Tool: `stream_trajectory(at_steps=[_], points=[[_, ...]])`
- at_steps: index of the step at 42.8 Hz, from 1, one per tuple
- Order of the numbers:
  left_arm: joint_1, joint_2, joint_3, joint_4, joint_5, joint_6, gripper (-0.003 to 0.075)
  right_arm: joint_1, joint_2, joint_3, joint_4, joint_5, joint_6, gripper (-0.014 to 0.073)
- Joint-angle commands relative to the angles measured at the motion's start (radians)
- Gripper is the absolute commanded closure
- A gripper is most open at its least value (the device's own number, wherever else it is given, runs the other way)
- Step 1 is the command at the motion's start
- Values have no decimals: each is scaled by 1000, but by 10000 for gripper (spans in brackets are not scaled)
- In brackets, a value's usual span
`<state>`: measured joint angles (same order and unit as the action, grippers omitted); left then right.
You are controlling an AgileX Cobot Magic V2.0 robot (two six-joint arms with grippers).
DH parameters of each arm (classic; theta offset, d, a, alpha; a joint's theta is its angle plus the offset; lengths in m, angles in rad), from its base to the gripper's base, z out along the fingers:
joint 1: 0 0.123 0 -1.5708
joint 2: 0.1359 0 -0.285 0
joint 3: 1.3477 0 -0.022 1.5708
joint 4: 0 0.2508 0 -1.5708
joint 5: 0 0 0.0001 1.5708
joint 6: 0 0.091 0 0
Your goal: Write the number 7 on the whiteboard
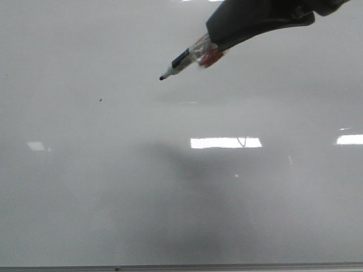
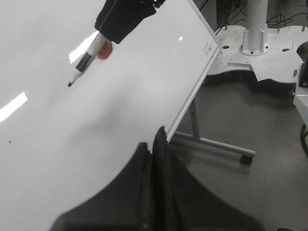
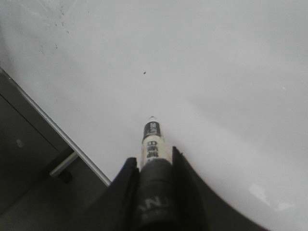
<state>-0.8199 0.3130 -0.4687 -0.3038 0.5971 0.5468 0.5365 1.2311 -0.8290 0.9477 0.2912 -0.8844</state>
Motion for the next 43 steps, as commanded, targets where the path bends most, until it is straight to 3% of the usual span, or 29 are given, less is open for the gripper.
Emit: stream_trajectory(at_steps=[1, 11, 18, 31, 43], points=[[-7, 9, -27, -28, -75, -11, 741, -3, 59, -120, 35, 7, -13, 652], [-7, 9, -27, -28, -75, -11, 741, 52, 291, -325, 35, 19, -13, 652], [-7, 9, -27, -28, -75, -11, 741, 69, 382, -380, 35, -1, -13, 652], [-7, 9, -27, -22, -75, -11, 741, 35, 395, -379, 30, -60, -13, 652], [-7, 9, -27, -22, -75, -11, 741, -114, 300, -245, 5, -72, -13, 652]])
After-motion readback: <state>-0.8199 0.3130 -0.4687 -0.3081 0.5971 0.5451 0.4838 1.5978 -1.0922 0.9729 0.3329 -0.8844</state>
